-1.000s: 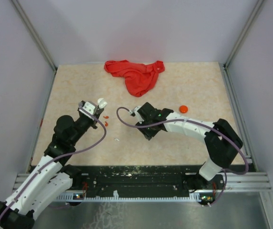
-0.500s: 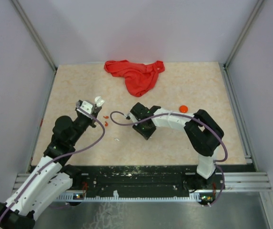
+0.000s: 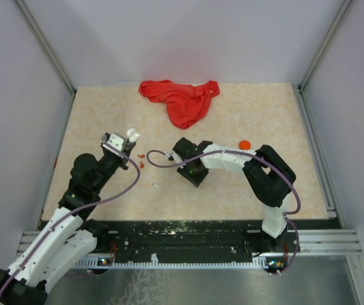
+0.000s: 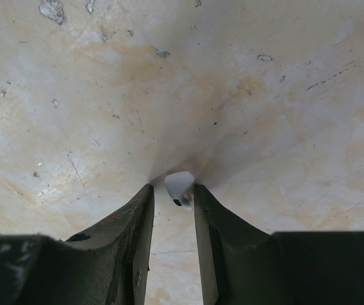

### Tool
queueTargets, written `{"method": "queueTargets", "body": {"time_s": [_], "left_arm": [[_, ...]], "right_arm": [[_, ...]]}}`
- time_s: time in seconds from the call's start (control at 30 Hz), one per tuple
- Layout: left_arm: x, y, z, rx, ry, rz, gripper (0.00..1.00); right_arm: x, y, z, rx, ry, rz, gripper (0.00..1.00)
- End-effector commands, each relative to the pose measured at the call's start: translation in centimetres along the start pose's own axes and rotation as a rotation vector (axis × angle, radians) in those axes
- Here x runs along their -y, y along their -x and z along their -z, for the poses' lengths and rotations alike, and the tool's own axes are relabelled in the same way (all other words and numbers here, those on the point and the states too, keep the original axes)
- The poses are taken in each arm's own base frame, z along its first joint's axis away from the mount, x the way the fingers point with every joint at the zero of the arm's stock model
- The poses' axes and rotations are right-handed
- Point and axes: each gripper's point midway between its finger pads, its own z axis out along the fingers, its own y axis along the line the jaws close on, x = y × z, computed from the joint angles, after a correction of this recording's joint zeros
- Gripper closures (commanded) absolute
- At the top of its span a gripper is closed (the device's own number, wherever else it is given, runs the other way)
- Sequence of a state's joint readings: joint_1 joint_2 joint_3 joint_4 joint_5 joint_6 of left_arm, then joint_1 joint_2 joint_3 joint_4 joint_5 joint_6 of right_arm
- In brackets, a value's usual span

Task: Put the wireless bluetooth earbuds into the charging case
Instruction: Pick up the earbud from the charging case.

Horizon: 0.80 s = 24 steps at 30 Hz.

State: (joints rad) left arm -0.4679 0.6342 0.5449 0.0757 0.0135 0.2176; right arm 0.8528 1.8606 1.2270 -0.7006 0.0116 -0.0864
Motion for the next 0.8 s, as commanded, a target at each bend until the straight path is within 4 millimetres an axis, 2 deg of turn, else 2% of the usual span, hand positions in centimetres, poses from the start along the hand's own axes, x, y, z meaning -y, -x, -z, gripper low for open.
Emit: {"method": "queueTargets", "body": {"time_s": [0.0,0.13,0.27,0.4,0.6,0.77], "left_arm": [[0.1,0.5,-0.2,0.028,-0.007,0.011,0.99],[0.3,0.4,-0.3,0.024,-0.021,0.013,0.99],[1.1,0.2,-0.5,0.018,-0.07,0.008,0.99],[2.5,0.3,-0.5,0.038,-0.146,0.007,0.99],[3.8,0.6,-0.3,0.069,-0.217,0.018,0.99],[4.9,0.7,-0.2,0.107,-0.267,0.035,0.99]], "right_arm": [[0.2,1.9,0.3,0.045,-0.025,0.007,0.68],[0.3,1.9,-0.2,0.039,-0.032,0.002,0.7],[0.3,1.8,-0.3,0.036,-0.034,-0.006,0.76],[0.2,2.2,1.1,0.086,-0.029,-0.022,0.83],[0.1,4.6,5.8,0.273,-0.028,-0.072,0.9],[0.5,7.1,11.2,0.495,-0.046,-0.134,0.91]]}}
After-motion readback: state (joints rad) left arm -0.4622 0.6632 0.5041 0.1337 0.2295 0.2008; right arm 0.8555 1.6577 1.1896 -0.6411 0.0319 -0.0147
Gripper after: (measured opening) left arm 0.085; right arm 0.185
